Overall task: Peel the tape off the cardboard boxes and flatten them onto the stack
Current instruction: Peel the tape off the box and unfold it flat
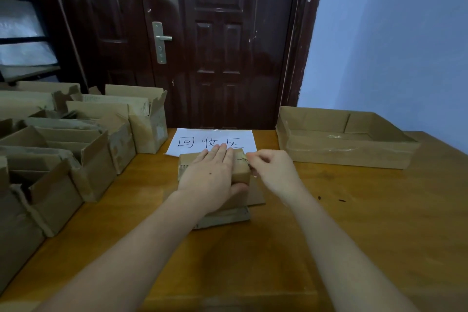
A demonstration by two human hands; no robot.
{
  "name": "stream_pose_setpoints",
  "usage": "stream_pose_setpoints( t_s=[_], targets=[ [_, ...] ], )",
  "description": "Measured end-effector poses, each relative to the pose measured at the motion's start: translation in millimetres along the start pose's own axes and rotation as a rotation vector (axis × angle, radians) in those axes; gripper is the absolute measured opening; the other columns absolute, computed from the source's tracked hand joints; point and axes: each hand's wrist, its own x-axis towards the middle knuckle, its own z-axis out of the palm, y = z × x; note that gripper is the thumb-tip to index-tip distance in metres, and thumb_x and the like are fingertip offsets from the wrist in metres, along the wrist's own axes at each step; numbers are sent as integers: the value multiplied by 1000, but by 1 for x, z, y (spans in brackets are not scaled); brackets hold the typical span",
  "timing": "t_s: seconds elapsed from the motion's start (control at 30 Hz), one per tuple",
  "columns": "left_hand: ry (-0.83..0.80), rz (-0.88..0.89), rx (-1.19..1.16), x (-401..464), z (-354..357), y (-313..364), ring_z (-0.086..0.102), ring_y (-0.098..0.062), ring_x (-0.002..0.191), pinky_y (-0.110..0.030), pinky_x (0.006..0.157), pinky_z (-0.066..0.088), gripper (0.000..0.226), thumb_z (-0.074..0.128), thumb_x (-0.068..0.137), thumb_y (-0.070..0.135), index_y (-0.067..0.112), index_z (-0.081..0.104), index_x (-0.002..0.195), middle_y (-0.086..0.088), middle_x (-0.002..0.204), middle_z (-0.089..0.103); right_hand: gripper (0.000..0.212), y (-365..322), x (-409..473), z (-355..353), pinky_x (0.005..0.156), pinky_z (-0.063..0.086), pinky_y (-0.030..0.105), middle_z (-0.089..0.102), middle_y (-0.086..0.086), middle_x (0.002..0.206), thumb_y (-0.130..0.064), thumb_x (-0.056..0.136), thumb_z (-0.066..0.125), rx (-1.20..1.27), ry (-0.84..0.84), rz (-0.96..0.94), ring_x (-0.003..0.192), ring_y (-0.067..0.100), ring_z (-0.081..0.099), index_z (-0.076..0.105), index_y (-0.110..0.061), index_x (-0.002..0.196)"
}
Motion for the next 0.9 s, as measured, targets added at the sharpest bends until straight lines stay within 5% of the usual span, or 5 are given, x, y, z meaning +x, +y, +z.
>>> stream_pose_setpoints(
  t_s=[0.23,0.57,0.67,0.8,0.9],
  targets=[
    [24,26,7,0,4,-4,8,-21,159,-39,126,5,102,27,91,84,18,5,165,-5,173,9,8,2,6,0,73,58,24,76,0,86,-11,87,78,91,62,98,82,13,73,73,-13,93],
    [49,35,20,0,5,-5,10,-20,159,-39,125,5,101,30,91,83,19,5,165,-3,173,10,20,29,-16,23,53,56,44,65,9,77,10,75,79,-482,334,-575,70,25,61,67,-3,85],
    [49,36,15,0,5,-5,10,-20,159,-39,126,6,101,30,91,83,18,5,165,-4,173,10,16,36,-14,22,63,58,43,68,7,84,2,84,75,-398,300,-513,77,23,63,69,-8,94],
    [59,22,22,2,6,-3,11,-20,159,-40,127,9,102,29,91,84,18,6,165,-5,173,11,27,37,-14,15,75,49,6,74,-13,99,-20,102,60,-82,202,-289,92,-1,69,55,-25,128],
    [62,21,30,3,7,-4,13,-21,159,-40,127,9,103,29,90,85,18,7,165,-5,172,12,29,30,-7,15,75,56,15,74,-8,105,-17,98,66,265,138,1,85,4,72,54,-29,123]
  ],
)
